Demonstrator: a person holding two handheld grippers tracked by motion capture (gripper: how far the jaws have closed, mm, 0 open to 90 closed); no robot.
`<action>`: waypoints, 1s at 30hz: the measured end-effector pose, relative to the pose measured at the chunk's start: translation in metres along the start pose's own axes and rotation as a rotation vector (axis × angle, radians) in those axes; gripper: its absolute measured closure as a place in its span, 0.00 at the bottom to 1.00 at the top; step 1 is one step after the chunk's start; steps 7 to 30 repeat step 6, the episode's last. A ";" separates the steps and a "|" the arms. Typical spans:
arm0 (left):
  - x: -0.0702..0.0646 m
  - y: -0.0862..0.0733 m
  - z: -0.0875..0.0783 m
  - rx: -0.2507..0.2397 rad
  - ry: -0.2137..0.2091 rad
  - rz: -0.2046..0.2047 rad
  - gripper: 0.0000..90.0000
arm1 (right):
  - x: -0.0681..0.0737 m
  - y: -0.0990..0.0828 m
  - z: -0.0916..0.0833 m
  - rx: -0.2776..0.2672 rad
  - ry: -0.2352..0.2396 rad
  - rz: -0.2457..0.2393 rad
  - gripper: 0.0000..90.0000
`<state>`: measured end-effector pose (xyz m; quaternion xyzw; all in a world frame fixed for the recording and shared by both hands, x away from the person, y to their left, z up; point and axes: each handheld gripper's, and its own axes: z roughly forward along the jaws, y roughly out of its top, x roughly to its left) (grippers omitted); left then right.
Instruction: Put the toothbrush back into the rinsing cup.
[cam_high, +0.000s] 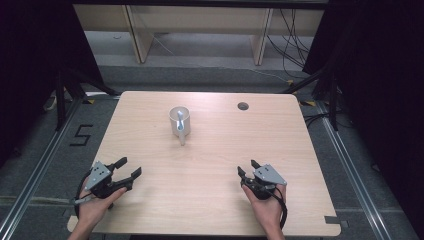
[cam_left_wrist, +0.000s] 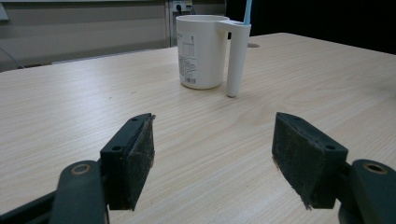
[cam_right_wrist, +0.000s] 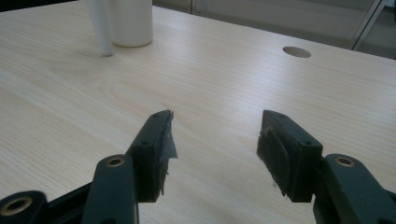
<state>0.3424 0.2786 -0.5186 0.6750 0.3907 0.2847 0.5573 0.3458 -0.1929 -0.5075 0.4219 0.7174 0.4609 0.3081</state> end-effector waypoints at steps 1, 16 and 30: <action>0.000 -0.001 0.000 0.000 0.000 0.001 0.32 | 0.000 0.001 0.000 0.000 0.003 0.000 0.50; 0.000 -0.004 0.001 -0.009 -0.004 0.010 0.32 | 0.002 0.002 -0.002 0.000 0.000 0.007 0.50; 0.000 -0.004 0.001 -0.009 -0.004 0.010 0.32 | 0.002 0.002 -0.002 0.000 0.000 0.007 0.50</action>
